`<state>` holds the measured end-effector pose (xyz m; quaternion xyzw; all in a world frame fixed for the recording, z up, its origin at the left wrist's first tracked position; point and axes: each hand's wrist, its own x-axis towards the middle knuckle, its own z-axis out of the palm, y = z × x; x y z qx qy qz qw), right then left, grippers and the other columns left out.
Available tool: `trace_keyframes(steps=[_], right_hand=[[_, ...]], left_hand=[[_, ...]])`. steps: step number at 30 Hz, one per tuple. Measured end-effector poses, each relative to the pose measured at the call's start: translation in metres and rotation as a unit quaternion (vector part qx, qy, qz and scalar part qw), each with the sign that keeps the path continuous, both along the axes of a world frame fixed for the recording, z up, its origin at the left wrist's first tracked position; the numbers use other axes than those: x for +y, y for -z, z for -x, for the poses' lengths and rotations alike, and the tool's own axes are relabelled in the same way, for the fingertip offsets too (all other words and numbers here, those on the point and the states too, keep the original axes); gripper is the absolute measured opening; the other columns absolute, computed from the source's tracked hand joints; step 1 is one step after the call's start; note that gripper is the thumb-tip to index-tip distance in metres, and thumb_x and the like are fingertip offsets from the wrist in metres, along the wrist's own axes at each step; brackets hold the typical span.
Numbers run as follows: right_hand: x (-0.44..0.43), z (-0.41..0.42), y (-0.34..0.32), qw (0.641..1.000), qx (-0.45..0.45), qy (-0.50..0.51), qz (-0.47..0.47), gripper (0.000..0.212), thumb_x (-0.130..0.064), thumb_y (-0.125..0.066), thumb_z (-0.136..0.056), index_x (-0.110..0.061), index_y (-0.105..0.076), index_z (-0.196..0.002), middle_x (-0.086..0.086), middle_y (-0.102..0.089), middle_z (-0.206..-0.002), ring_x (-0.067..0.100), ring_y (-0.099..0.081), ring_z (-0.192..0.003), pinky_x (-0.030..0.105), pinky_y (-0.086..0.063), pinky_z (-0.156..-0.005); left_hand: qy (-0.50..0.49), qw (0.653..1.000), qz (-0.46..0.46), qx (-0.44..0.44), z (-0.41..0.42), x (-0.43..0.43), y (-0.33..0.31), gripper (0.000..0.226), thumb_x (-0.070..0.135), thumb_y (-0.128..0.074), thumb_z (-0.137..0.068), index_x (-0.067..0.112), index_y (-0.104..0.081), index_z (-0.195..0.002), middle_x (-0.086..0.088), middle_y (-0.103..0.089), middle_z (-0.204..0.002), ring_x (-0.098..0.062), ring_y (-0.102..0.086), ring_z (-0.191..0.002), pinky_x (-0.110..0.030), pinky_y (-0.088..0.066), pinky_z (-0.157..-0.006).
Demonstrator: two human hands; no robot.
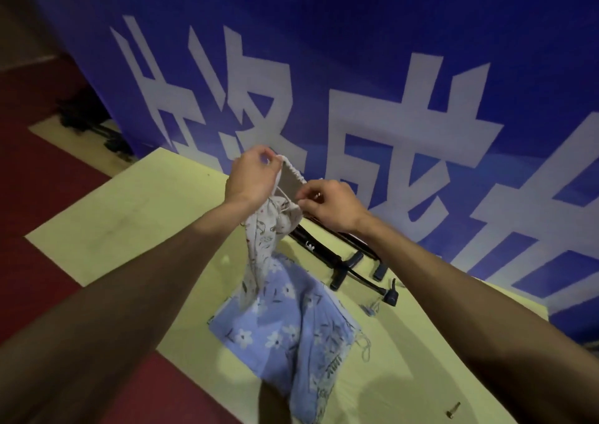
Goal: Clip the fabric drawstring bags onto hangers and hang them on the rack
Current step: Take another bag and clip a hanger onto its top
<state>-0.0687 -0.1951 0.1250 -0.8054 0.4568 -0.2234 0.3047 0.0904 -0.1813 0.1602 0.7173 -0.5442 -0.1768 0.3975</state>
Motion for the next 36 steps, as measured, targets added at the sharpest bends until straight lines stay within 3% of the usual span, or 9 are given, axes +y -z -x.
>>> trace_keyframes(steps=[4,7,11,15,19,23,29,33,36], right_hand=[[0.003,0.017,0.033,0.996,-0.006,0.011,-0.089,0.013,-0.021,-0.062,-0.09,-0.016,-0.07,-0.099,-0.011,-0.064,-0.09,0.008,-0.06,-0.087,0.024,-0.047,-0.08],[0.009,0.036,0.07,0.984,0.04,-0.004,-0.174,0.014,-0.017,-0.061,-0.091,-0.011,-0.071,-0.099,-0.005,-0.068,-0.09,0.011,-0.063,-0.084,0.023,-0.048,-0.077],[0.0,0.06,0.112,0.969,0.058,0.052,-0.236,0.012,-0.011,-0.06,-0.089,-0.011,-0.07,-0.096,-0.001,-0.07,-0.082,0.016,-0.067,-0.078,0.02,-0.052,-0.067],[-0.024,0.073,0.155,0.953,0.191,0.078,-0.22,0.027,-0.016,-0.057,-0.088,-0.013,-0.065,-0.113,0.007,-0.065,-0.117,0.021,-0.06,-0.104,0.029,-0.05,-0.085],[-0.047,0.06,0.19,0.94,0.253,0.059,-0.221,0.045,-0.024,-0.061,-0.088,-0.012,-0.051,-0.13,0.014,-0.055,-0.132,0.029,-0.055,-0.117,0.039,-0.048,-0.098],[-0.063,0.037,0.219,0.937,0.282,0.029,-0.206,0.057,-0.025,-0.063,-0.088,-0.007,-0.038,-0.136,0.018,-0.047,-0.137,0.034,-0.049,-0.123,0.044,-0.043,-0.102],[-0.068,0.024,0.245,0.916,0.367,0.0,-0.161,0.057,-0.033,-0.06,-0.088,-0.007,-0.035,-0.132,0.019,-0.048,-0.129,0.037,-0.051,-0.116,0.047,-0.038,-0.099],[-0.067,0.023,0.24,0.92,0.336,0.018,-0.202,0.064,-0.037,-0.064,-0.084,-0.003,-0.037,-0.132,0.018,-0.041,-0.133,0.037,-0.053,-0.114,0.045,-0.048,-0.092],[-0.065,0.033,0.224,0.925,0.344,0.029,-0.157,0.062,-0.042,-0.062,-0.085,-0.005,-0.041,-0.13,0.016,-0.046,-0.131,0.033,-0.055,-0.112,0.042,-0.047,-0.089]], left_hand=[[0.066,0.98,-0.044,-0.184,0.013,0.01,0.028,0.023,0.037,-0.043,-0.096,0.021,-0.056,-0.104,-0.003,-0.064,-0.09,-0.026,-0.06,-0.08,-0.035,-0.049,-0.071],[0.114,0.963,-0.112,-0.218,0.026,0.017,0.075,0.022,0.035,-0.042,-0.096,0.019,-0.055,-0.104,-0.01,-0.064,-0.094,-0.034,-0.061,-0.086,-0.033,-0.039,-0.068],[0.163,0.95,-0.244,-0.107,0.034,0.019,0.131,0.021,0.035,-0.042,-0.097,0.018,-0.054,-0.101,-0.004,-0.057,-0.081,-0.023,-0.053,-0.071,-0.03,-0.041,-0.062],[0.195,0.927,-0.319,0.035,0.031,0.017,0.169,0.015,0.03,-0.044,-0.098,0.017,-0.052,-0.096,0.003,-0.054,-0.072,-0.009,-0.046,-0.054,-0.023,-0.033,-0.046],[0.189,0.921,-0.337,0.045,0.023,0.007,0.195,0.016,0.033,-0.041,-0.098,0.019,-0.049,-0.096,-0.001,-0.055,-0.085,-0.01,-0.05,-0.065,-0.026,-0.035,-0.053],[0.161,0.918,-0.356,0.062,0.016,-0.001,0.209,0.016,0.031,-0.039,-0.099,0.019,-0.049,-0.098,-0.002,-0.056,-0.087,-0.021,-0.054,-0.074,-0.029,-0.039,-0.057],[0.139,0.918,-0.354,0.108,0.013,0.002,0.226,0.011,0.029,-0.04,-0.099,0.021,-0.047,-0.097,-0.003,-0.053,-0.076,-0.019,-0.045,-0.061,-0.029,-0.036,-0.06],[0.139,0.914,-0.361,0.126,0.015,0.008,0.23,0.009,0.024,-0.038,-0.1,0.018,-0.044,-0.103,0.0,-0.04,-0.06,-0.014,-0.031,-0.046,-0.026,-0.028,-0.047],[0.146,0.909,-0.367,0.133,0.02,0.012,0.226,0.007,0.022,-0.038,-0.1,0.018,-0.042,-0.102,0.0,-0.044,-0.067,-0.012,-0.033,-0.048,-0.025,-0.027,-0.046]])
